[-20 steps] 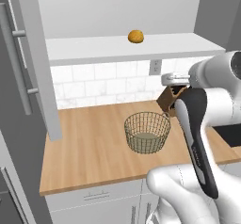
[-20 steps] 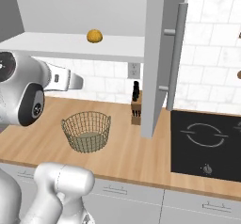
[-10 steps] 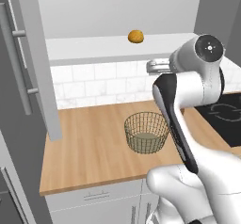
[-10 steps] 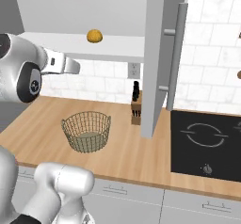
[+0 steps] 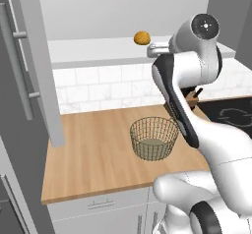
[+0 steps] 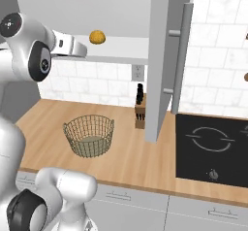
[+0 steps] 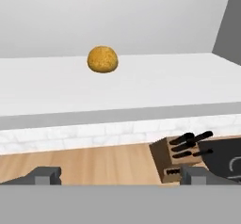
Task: Open the cabinet, pick up the bread from the cabinet and place it in the basket. Then move the basket to the dining counter.
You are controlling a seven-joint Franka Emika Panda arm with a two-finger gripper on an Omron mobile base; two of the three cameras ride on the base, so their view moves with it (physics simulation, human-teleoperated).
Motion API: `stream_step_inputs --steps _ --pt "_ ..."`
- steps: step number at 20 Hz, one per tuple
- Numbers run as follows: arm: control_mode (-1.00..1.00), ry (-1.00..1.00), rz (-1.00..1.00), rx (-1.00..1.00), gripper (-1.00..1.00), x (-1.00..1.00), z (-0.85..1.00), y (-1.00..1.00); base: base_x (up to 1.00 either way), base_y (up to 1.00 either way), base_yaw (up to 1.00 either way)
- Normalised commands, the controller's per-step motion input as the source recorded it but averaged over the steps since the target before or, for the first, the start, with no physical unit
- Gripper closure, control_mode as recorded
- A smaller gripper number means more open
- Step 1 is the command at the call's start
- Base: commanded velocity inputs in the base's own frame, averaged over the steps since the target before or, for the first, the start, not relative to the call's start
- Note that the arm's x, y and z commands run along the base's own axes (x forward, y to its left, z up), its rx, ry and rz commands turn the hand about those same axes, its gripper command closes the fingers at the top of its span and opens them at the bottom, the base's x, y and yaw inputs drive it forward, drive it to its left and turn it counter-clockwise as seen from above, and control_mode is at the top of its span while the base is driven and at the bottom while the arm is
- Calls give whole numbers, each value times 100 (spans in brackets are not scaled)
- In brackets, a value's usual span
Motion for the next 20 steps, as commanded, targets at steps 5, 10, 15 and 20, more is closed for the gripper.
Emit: stream_step_inputs --steps 5,10,15,20 --pt "-100 -1 0 0 -100 80 0 0 0 0 0" --pt "-100 0 0 0 -100 81 0 0 0 0 0" --pt "-100 1 0 0 -100 90 0 0 0 0 0" --pt "-100 7 0 0 -100 84 0 0 0 0 0"
